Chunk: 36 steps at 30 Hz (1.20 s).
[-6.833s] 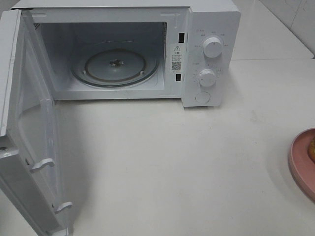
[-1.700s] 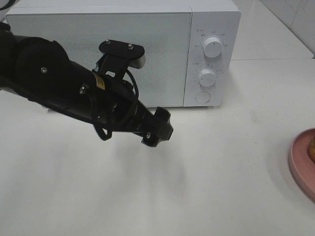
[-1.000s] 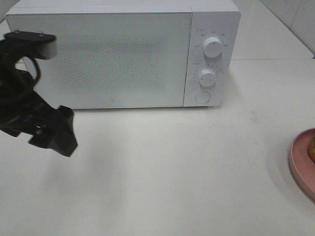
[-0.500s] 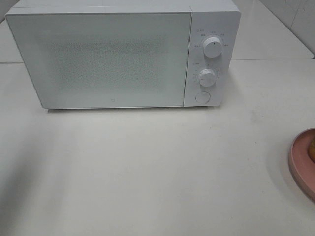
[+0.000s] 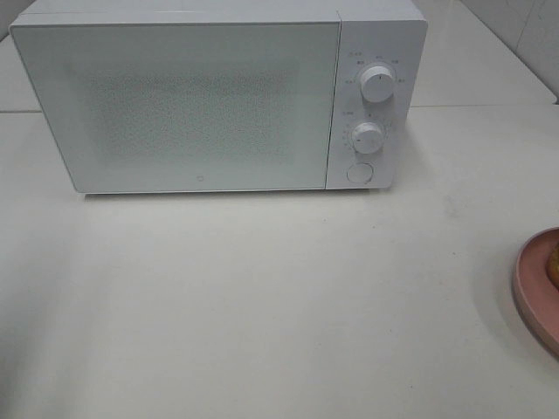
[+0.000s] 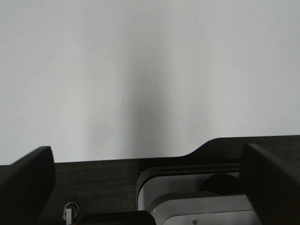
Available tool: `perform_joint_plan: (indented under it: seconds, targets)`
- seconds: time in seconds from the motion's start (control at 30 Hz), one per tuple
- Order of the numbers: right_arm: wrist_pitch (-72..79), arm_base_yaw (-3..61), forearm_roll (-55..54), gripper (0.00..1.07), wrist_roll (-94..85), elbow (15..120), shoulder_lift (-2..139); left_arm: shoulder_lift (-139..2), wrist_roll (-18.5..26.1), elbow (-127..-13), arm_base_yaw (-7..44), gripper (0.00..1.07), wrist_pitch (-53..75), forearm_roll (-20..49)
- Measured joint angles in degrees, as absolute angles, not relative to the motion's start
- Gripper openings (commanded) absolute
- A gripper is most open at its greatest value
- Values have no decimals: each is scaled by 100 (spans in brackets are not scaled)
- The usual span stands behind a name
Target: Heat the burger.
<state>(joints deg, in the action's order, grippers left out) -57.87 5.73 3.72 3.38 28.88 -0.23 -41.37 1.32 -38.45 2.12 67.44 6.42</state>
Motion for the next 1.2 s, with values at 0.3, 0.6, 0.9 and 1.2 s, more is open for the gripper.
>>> perform_joint_plan:
  seconds: [0.3, 0.6, 0.9, 1.2]
  targets:
    - [-5787, 573, 372, 76, 338, 2888, -23, -2756, 155, -3191, 212, 100, 6583, 642]
    - [-5787, 573, 372, 76, 338, 2888, -23, -1696, 166, -2985, 212, 100, 6211, 642]
    - [-5787, 573, 372, 76, 338, 2888, -23, -848, 166, -2985, 212, 100, 6194, 642]
    - [-5787, 573, 372, 76, 338, 2888, -23, -138, 166, -2985, -229, 100, 6182, 653]
